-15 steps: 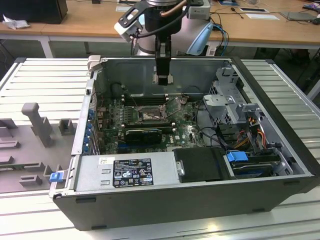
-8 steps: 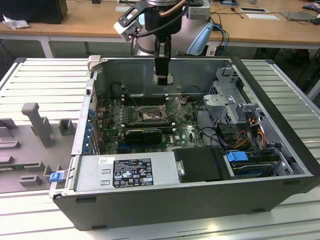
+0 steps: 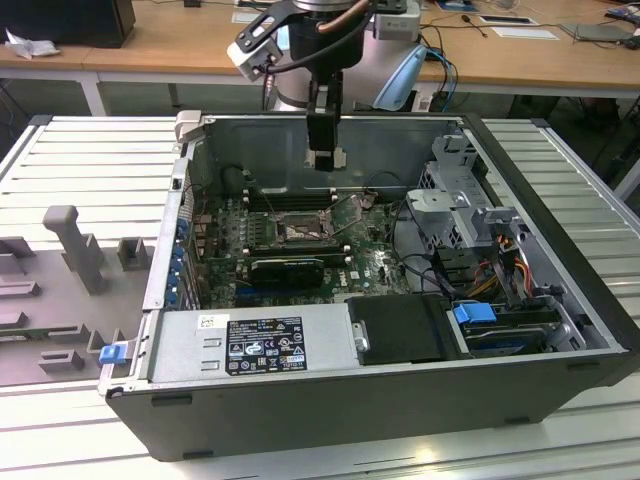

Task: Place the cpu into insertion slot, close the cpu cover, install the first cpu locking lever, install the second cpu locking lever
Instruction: 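Place the cpu into insertion slot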

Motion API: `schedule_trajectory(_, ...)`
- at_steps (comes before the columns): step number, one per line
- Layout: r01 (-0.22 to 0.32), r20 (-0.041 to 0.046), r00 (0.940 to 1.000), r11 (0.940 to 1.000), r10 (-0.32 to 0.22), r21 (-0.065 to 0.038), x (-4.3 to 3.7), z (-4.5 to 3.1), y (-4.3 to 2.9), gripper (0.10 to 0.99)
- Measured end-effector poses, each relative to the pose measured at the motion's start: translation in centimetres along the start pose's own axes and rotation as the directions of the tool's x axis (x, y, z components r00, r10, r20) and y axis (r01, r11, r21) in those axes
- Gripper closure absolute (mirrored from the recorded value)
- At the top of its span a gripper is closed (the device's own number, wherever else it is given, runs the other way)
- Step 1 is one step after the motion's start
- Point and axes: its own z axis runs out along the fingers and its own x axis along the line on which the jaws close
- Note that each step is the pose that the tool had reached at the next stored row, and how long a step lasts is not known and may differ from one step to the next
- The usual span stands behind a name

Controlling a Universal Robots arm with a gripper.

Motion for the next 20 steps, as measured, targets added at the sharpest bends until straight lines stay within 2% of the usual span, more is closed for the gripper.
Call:
schedule_trajectory(11,-0.051,0.0045,0.9987,0.9987,0.051,-0.001,0.0,0.0,0.0,0.557)
schedule_trajectory(15,-0.095,0.0084,0.9954,0.9955,0.095,-0.002,0.0,0.08,-0.04,0.557)
schedule_trajectory(17,-0.043,0.004,0.9991,0.9991,0.043,-0.001,-0.03,0.39,-0.12,0.557)
schedule_trajectory(20,0.035,-0.0032,0.9994,0.9994,-0.035,0.001,-0.03,0.79,-0.15,0.557)
